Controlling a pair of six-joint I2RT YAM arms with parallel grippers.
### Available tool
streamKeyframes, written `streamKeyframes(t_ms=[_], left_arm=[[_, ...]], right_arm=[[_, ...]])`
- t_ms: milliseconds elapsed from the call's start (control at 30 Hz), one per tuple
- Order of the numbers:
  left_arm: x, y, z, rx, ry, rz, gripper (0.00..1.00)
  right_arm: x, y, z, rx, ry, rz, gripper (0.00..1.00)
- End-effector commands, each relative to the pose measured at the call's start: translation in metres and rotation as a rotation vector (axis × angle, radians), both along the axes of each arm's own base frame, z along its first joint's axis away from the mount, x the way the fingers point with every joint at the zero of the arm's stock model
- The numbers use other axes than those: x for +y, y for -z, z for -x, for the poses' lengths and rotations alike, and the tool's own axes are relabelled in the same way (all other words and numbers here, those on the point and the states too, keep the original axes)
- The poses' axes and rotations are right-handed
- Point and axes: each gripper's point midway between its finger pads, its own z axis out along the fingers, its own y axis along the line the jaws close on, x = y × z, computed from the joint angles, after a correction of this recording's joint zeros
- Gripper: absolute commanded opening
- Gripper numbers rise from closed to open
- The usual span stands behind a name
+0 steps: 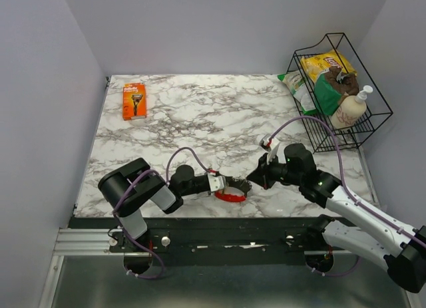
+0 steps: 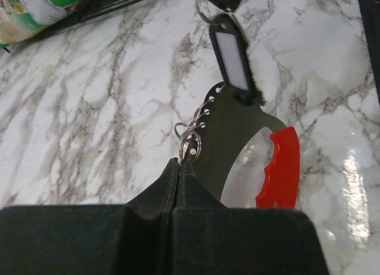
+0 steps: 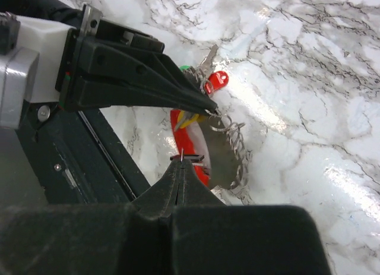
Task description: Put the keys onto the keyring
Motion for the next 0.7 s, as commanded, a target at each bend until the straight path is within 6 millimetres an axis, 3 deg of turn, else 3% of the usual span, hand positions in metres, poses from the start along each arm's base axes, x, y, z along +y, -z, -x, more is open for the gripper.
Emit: streamKeyframes(t_ms=[0,433,667], left_arm=[[0.005,-0.003,0.005,-0.006,-0.050,0.049,0.00],[0.017,-0.002,0.011,-0.020,-0.094,0.021,0.00],[0.021,-0.008,0.015,-0.038,-0.089,0.033,0.00]], right_arm=[[0.000,0.009,0.007,0.021,-0.035,0.011,0.01],[0.003,0.015,0.008,0.036,-0.055,0.010,0.01],[-0.009,0.035,-0.017,0.088,0.118,0.104,0.01]])
